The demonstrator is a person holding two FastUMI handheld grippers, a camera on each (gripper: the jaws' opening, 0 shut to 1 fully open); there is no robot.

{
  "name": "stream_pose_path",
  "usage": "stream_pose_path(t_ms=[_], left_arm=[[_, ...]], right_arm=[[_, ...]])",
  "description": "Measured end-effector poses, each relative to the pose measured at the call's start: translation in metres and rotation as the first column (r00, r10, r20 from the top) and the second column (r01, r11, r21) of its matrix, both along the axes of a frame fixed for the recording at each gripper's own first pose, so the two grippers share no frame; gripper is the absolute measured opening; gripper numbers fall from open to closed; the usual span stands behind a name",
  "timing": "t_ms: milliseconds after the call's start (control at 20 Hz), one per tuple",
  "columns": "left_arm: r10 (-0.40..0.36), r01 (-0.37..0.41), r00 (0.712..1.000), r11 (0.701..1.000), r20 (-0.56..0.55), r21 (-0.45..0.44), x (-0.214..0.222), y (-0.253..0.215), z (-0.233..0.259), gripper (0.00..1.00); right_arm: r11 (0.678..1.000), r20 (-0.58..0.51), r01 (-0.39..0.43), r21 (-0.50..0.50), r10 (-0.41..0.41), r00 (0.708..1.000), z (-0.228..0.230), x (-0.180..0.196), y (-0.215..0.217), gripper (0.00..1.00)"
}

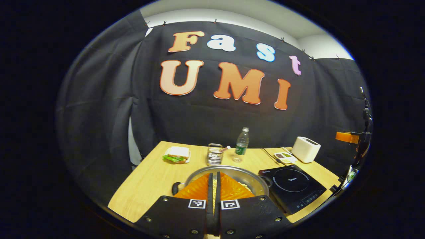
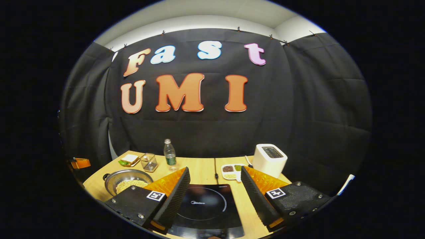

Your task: First push the handle of the pot to place it horizontally, then grasp the pot with both hands and set it on the induction cooktop.

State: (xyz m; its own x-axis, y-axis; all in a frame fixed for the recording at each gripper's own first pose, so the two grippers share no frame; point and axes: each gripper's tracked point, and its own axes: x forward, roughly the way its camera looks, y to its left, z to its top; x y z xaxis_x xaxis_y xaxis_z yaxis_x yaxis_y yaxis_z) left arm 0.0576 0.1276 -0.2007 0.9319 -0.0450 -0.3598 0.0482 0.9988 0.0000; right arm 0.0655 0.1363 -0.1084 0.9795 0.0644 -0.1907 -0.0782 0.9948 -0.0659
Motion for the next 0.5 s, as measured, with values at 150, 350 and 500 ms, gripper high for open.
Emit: stream_pose_path(t_ms=[150,350,500], left_arm=[[0.009,-0.010,0.999,1.000,-0.034,-0.007,0.003,0.026,-0.018,0.08],[-0.004,-0.001,0.998,0.998,-0.069,-0.070,0.008,0.041,-0.044,0.74],[-0.006,0.000,0.992,0.999,-0.123,-0.049,0.019,0.051,-0.073,0.91]], right_arm=[[0.999,-0.028,-0.045,0.003,0.045,0.999,-0.025,0.014,0.043,0.95],[0.997,-0.127,-0.082,-0.010,0.080,0.989,-0.069,0.032,0.097,0.95],[0.994,-0.171,-0.092,-0.053,0.082,0.982,-0.094,0.043,0.118,0.96]])
